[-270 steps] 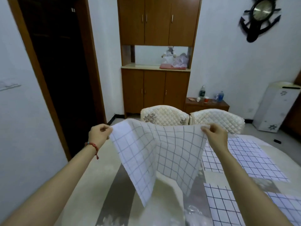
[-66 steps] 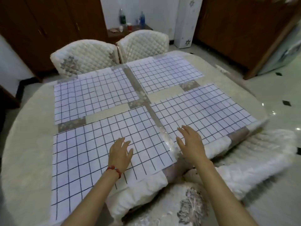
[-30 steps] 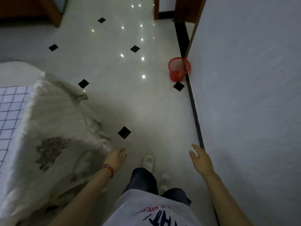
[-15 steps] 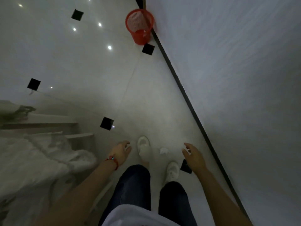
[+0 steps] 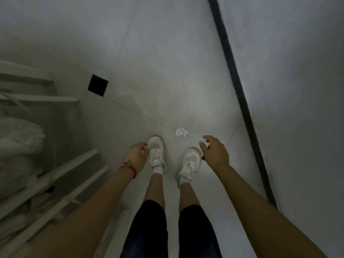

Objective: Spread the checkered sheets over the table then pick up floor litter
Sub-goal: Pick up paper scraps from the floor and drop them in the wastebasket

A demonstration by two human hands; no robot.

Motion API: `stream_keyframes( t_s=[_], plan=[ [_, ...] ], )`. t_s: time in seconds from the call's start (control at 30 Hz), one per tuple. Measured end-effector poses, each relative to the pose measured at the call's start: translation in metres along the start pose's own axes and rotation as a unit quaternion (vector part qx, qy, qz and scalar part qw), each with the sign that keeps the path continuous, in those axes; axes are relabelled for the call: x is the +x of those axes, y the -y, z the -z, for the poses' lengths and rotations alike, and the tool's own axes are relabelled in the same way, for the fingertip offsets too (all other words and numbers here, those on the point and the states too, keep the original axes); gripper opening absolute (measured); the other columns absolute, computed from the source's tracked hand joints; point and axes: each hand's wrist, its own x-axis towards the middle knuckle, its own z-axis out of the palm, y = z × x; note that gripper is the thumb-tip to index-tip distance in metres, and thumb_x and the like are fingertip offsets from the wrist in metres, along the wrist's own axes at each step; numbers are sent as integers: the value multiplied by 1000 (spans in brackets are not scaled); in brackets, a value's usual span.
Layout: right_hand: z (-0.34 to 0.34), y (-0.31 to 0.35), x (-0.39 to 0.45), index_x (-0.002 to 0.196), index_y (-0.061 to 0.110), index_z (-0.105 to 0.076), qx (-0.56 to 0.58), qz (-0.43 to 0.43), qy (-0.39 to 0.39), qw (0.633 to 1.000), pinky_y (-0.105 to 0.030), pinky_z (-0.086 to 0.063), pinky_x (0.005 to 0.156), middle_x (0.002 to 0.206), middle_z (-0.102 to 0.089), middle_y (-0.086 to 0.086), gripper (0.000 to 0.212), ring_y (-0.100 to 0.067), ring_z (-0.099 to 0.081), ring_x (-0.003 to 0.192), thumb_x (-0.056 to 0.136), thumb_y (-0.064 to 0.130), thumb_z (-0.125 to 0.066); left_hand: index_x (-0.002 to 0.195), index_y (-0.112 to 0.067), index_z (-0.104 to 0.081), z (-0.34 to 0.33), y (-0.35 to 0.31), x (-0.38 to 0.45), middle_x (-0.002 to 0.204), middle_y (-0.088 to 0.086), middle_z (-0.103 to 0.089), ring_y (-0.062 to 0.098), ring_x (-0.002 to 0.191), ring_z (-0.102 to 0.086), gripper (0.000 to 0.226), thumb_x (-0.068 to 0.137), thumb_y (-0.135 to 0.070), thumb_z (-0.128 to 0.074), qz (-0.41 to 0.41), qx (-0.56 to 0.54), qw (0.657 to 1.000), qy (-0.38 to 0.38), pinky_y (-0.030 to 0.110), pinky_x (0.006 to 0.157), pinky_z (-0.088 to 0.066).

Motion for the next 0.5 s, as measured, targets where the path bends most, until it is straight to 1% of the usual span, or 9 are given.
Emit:
stream_keyframes(
  t_s=[0.13,0.23,0.37,0.5],
  plan=[
    [-61,-29,63,134,13,-44,-16,-19,7,1000,-32,-42,89,131,-51,-16,47,-29,-51,116,93,35,-49,122,-3,-53,-52,29,56,121,20,-59,31,110,-55,34,92,-18,-47,-24,27,999,19,28,88,-38],
    [-105,-49,109,132,13,-45,-35,-5,4,999,-36,-43,88,128,-51,-16,45,-30,-51,115,92,34,-51,123,-3,-52,-85,48,105,123,20,-58,30,112,-54,35,93,-20,-45,-26,29,999,27,28,91,-37],
    [-157,-71,170,130,16,-45,-62,19,-12,998,-36,-42,85,125,-51,-16,44,-32,-51,112,91,34,-52,121,-3,-53,-123,73,166,121,22,-59,31,111,-55,34,93,-19,-46,-8,18,1000,9,29,90,-40],
    [-199,-82,220,134,18,-41,-124,47,-30,991,-41,-43,87,131,-44,-16,51,-34,-46,117,88,38,-56,121,-6,-54,-155,91,206,119,19,-60,30,110,-55,33,93,-21,-46,-21,12,1000,11,28,89,-40]
  ],
)
